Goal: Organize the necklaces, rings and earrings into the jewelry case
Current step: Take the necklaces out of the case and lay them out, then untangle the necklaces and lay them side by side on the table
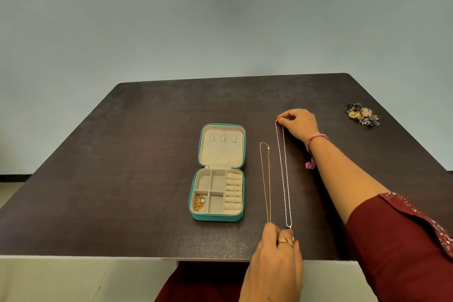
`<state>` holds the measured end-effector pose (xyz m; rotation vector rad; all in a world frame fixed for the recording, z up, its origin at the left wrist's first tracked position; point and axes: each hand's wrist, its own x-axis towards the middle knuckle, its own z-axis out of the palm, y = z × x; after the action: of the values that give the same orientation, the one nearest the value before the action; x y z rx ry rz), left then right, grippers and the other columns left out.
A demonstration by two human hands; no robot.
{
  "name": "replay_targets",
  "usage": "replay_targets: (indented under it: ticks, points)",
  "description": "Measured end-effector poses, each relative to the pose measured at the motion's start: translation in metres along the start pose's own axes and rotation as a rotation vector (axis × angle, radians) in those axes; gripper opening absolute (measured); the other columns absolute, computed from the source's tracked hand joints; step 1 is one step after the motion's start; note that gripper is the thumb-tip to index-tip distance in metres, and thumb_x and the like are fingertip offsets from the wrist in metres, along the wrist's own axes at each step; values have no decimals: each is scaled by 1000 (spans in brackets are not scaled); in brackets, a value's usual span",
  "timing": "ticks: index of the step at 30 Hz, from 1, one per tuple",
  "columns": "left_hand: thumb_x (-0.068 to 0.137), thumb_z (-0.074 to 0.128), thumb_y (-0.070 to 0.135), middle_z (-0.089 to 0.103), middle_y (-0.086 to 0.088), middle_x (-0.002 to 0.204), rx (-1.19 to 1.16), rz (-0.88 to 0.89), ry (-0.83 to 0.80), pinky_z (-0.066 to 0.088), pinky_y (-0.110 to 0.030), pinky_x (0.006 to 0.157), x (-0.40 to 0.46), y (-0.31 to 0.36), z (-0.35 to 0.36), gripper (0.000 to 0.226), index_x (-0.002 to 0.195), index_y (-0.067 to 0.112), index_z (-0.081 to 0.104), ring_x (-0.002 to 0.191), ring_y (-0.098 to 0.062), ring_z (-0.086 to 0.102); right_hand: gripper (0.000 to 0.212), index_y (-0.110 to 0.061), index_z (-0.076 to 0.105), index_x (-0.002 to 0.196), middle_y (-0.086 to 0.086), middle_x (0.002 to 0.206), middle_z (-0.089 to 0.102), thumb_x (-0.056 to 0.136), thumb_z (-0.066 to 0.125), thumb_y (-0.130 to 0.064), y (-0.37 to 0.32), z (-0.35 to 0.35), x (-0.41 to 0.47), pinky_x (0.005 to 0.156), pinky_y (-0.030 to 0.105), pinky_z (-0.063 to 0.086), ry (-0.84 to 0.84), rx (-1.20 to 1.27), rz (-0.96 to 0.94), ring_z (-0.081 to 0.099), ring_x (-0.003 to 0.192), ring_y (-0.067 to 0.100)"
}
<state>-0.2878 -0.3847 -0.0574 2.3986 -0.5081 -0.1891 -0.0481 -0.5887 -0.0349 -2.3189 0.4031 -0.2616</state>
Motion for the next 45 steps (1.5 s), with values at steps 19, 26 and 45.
replay_targets:
  ticks: [19,26,45]
  points:
    - [88,64,17,53,9,71,-245,150,421,39,-11,53,0,-35,-67,17,98,29,58,60,-10,52,20,-6,66,109,0,92,65,95,52,-10,19,-21,-58,91,24,45,69,671,128,60,85,10]
    - [91,61,18,54,10,96,-389,-37,635,47,-13,62,16,-81,-107,16,99,31,58,84,-3,56,19,-13,66,107,-3,94,66,96,51,-14,11,-34,-102,70,19,41,22,678,133,58,83,7]
    - [95,54,24,62,6,79,-356,-169,469,53,-27,66,17,-100,-104,28,123,23,57,76,-6,60,17,-24,71,105,-13,94,65,92,60,-27,-99,-4,-166,74,8,43,-503,-132,-493,59,85,1]
